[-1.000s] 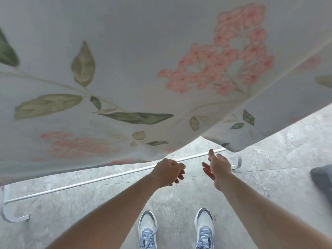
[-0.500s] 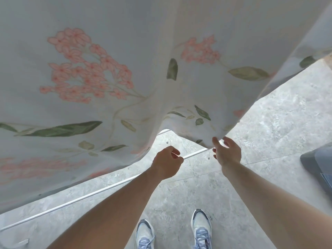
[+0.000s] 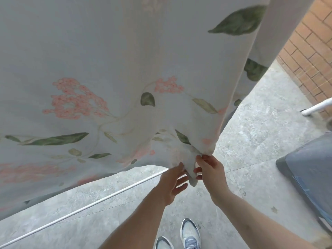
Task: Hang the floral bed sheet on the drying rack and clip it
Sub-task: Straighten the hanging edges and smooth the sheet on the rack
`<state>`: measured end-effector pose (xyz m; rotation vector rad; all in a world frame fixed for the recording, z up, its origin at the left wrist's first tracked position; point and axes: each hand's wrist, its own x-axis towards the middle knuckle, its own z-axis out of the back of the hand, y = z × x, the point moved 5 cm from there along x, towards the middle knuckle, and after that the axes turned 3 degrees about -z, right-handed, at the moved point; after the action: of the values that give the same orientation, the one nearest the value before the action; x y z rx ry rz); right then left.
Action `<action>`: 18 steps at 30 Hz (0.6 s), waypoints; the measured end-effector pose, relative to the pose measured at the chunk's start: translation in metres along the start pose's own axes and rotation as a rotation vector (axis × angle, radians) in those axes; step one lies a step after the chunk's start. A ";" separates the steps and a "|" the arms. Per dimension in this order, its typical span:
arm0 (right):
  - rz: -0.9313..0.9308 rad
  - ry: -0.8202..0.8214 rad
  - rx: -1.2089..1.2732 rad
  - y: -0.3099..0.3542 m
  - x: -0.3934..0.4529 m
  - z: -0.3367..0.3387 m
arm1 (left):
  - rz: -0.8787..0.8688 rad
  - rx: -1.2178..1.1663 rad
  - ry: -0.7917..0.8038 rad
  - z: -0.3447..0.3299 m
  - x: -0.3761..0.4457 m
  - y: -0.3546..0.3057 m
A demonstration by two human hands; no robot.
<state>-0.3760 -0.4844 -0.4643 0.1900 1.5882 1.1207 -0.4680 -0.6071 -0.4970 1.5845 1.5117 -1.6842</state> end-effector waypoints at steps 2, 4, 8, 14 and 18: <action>-0.037 -0.022 0.029 -0.012 -0.009 0.012 | -0.040 -0.002 -0.069 -0.006 -0.001 0.006; -0.146 -0.076 0.062 -0.037 -0.012 0.021 | -0.078 -0.001 -0.123 -0.004 -0.003 0.015; -0.557 -0.052 0.244 -0.087 -0.016 0.016 | -0.105 -0.055 -0.149 0.007 -0.016 0.030; -0.578 0.030 0.400 -0.091 0.018 -0.003 | -0.089 -0.057 -0.126 0.017 -0.025 0.041; -0.547 -0.318 0.315 -0.086 0.049 0.032 | -0.168 0.108 -0.226 0.029 -0.016 0.035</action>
<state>-0.3307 -0.4814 -0.5579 0.1217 1.4013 0.3928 -0.4478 -0.6507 -0.5048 1.2939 1.4951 -1.9930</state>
